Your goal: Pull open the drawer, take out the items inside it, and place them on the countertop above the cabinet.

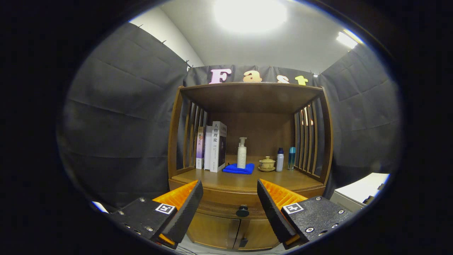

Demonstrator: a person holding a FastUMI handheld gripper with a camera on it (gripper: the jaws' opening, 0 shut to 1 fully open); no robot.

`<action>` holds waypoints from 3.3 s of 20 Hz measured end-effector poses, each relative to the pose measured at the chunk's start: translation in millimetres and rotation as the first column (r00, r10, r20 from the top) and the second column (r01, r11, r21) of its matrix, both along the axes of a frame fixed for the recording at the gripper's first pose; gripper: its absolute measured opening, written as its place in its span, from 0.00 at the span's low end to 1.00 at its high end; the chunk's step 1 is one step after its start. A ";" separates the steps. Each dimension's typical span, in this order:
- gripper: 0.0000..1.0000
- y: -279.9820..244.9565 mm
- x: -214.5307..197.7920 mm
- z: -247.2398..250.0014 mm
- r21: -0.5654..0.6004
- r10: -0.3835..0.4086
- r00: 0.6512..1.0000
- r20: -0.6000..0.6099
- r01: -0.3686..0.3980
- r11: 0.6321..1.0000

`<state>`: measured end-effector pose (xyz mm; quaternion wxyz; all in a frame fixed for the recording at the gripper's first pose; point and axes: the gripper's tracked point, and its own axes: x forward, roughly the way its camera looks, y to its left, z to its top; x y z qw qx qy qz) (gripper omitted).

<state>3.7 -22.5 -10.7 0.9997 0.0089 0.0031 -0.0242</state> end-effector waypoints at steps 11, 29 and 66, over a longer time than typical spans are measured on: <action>0.95 -3.8 9.1 -7.1 -0.005 -0.061 0.998 -0.029 0.061 0.998; 0.95 -15.5 96.4 -144.1 0.027 -0.128 0.971 -0.200 0.136 0.990; 0.25 -39.5 120.3 -210.4 0.055 -0.168 0.953 -0.252 0.187 0.981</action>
